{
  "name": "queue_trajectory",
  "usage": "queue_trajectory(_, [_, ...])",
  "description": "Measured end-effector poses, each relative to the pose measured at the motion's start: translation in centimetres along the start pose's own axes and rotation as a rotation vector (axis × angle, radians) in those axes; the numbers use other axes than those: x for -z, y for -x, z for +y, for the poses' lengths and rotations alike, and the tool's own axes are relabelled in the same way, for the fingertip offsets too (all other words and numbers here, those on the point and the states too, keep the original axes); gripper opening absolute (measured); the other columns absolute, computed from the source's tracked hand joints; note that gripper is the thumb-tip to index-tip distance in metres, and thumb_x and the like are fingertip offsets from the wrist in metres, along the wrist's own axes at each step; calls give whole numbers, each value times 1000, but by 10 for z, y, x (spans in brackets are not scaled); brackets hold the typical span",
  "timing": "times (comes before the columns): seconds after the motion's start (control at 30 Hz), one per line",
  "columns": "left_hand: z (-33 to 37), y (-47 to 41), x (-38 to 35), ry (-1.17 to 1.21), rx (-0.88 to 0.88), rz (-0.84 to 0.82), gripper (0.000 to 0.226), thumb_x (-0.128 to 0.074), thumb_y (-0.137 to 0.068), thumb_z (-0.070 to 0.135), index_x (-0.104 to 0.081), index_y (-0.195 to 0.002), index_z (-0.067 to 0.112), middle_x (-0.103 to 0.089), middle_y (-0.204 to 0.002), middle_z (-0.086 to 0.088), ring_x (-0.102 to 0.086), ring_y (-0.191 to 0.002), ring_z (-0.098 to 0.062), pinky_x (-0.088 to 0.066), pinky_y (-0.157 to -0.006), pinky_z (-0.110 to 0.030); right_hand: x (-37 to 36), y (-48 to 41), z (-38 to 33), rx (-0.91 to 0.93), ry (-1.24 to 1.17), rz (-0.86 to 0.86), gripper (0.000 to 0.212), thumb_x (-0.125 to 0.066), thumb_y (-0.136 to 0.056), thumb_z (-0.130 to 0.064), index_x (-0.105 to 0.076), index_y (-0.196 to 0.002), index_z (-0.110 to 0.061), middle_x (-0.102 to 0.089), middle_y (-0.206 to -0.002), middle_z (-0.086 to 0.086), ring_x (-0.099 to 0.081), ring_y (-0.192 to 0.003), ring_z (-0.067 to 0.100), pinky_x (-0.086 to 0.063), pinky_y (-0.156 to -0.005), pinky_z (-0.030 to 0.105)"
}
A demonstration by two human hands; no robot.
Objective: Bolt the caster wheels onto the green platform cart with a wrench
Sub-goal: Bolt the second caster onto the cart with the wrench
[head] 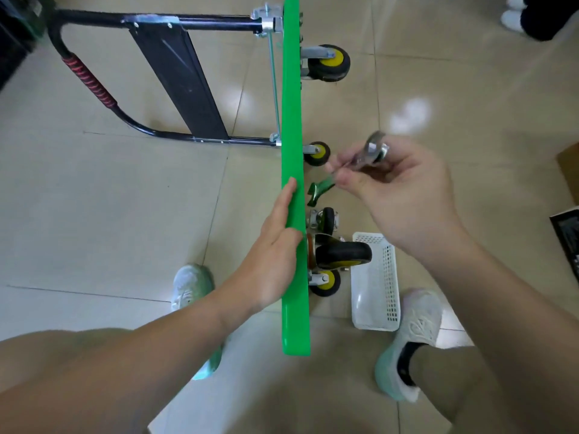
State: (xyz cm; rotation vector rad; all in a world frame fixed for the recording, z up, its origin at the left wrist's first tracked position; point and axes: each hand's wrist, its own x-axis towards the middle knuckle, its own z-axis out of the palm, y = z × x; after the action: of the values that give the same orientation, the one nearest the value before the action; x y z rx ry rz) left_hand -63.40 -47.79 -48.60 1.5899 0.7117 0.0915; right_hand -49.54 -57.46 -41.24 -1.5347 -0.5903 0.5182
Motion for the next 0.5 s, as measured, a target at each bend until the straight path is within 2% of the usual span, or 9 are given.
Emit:
queue_trajectory(0.07, [0,1,1,4,-13,-2,78,-35,-83,26,-15,-132,85,-26,-167,15,-33,-149,-8,-29,-124,-43,2,25,9,10,38,-4,24,-77,-76,9,-73,-87,-12,-78,-92,0,-74,-86,14,-57,-80,20])
queue_trajectory(0.1, [0,1,1,16,-13,-5,80,-35,-83,26,-15,-137,82,-25,-167,16,-31,-150,-7,-28,-125,-43,3,35,14,18,53,-8,25,-77,-76,9,-73,-89,-13,-77,-94,-2,-74,-86,13,-57,-80,19])
queue_trajectory(0.17, [3,0,0,28,5,-13,83,-34,-83,25,-14,-150,69,-23,-167,15,-30,-150,-6,-27,-126,-42,4,47,25,73,77,-15,28,-79,-76,7,-74,-92,-16,-78,-96,-1,-75,-87,15,-59,-82,24])
queue_trajectory(0.27, [6,0,-2,11,16,-7,83,-32,-82,26,-11,-154,62,-25,-166,13,-32,-148,-9,-28,-125,-42,5,52,37,227,123,-35,31,-82,-75,2,-74,-93,-21,-77,-98,-1,-75,-93,15,-59,-86,28])
queue_trajectory(0.37, [4,-2,0,-2,6,-5,83,-33,-81,27,-11,-154,61,-29,-164,11,-36,-146,-11,-30,-124,-43,5,56,45,353,173,-72,34,-80,-72,12,-69,-96,-11,-74,-102,4,-73,-99,11,-57,-88,22])
queue_trajectory(0.5, [-2,-5,2,-23,-3,-6,82,-35,-82,26,-13,-150,65,-35,-158,6,-39,-142,-10,-29,-124,-41,2,62,56,401,168,-112,43,-75,-70,26,-70,-95,-8,-74,-103,4,-72,-105,14,-56,-91,25])
